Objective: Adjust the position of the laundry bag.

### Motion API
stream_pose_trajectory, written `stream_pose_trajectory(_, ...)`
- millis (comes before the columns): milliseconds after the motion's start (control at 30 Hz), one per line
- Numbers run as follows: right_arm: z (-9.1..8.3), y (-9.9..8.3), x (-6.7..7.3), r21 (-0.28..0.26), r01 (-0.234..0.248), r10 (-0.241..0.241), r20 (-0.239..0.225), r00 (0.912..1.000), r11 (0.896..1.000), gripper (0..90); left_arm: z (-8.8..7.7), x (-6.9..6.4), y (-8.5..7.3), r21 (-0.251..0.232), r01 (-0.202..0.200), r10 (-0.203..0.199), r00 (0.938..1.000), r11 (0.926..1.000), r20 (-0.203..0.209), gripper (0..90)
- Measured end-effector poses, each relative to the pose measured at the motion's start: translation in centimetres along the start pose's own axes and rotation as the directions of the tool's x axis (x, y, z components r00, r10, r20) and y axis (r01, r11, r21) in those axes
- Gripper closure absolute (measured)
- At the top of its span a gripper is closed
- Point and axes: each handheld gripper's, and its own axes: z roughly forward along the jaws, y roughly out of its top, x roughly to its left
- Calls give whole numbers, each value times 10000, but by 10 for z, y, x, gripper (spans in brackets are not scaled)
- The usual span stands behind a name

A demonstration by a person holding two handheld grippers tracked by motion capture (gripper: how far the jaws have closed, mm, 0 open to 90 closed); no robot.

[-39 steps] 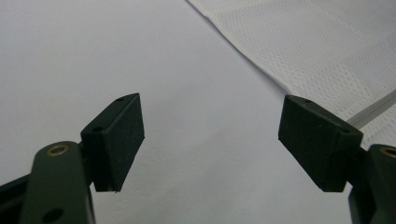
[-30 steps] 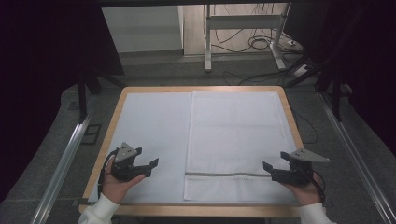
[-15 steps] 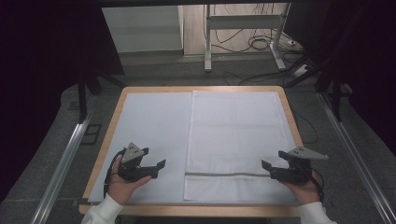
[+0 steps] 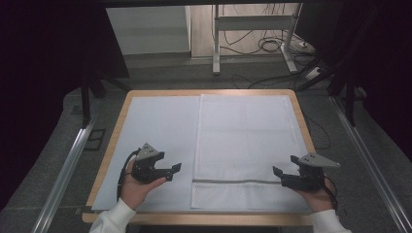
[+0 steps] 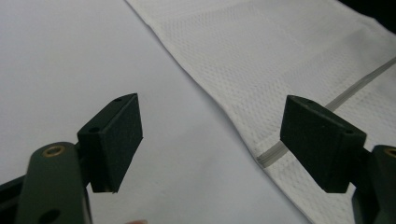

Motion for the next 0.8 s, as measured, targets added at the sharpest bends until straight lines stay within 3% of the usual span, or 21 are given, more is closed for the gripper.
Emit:
stream_pose_trajectory(233,-1,3,2,-134,93,-92,100,9999,9999,191,5,-7,11,110,160,-161,9999,9998,62,223)
stream_pose_trajectory(433,2,4,3,-94,282,-281,104,9996,9996,190,16,-22,10,653,91,-118,9991,9978,407,209)
stream_pose_trajectory(667,4,3,4,11,482,-483,201,9986,9988,190,36,-25,4,1440,231,-327,9974,9893,647,218)
stream_pose_trajectory(700,3,3,4,5,507,-507,247,9984,9987,190,40,-25,3,1693,467,-611,9948,9845,812,218)
stream_pose_trajectory(800,3,4,4,-10,494,-494,334,9982,9988,190,43,-25,4,1836,737,-924,9911,9802,954,223)
